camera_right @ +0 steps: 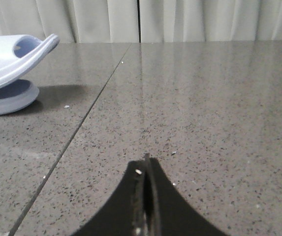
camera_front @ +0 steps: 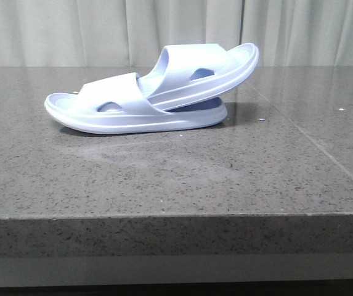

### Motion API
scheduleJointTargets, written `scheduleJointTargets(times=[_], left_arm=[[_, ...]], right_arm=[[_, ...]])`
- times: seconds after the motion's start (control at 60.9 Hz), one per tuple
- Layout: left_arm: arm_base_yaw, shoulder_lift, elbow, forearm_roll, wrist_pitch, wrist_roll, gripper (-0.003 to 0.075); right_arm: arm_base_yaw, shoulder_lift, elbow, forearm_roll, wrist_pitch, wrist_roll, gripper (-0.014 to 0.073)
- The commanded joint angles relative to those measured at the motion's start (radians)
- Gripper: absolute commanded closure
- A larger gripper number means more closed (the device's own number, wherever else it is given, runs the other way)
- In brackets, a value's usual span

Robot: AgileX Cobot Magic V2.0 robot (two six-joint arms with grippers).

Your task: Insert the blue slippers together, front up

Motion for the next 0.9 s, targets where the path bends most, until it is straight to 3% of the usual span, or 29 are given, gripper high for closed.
scheduleJointTargets(times=[0.0,0.887], left_arm=[[0.001,-0.022,0.019,-0.001,-0.086,-0.002,0.0739],[0.001,-0.022,0.019,-0.001,-0.086,-0.002,0.0739]], right_arm=[[-0.002,-0.019,0.0,-0.012,-0.047,0.002,0.0653],[-0.002,-0.019,0.0,-0.012,-0.056,0.002,0.0653]])
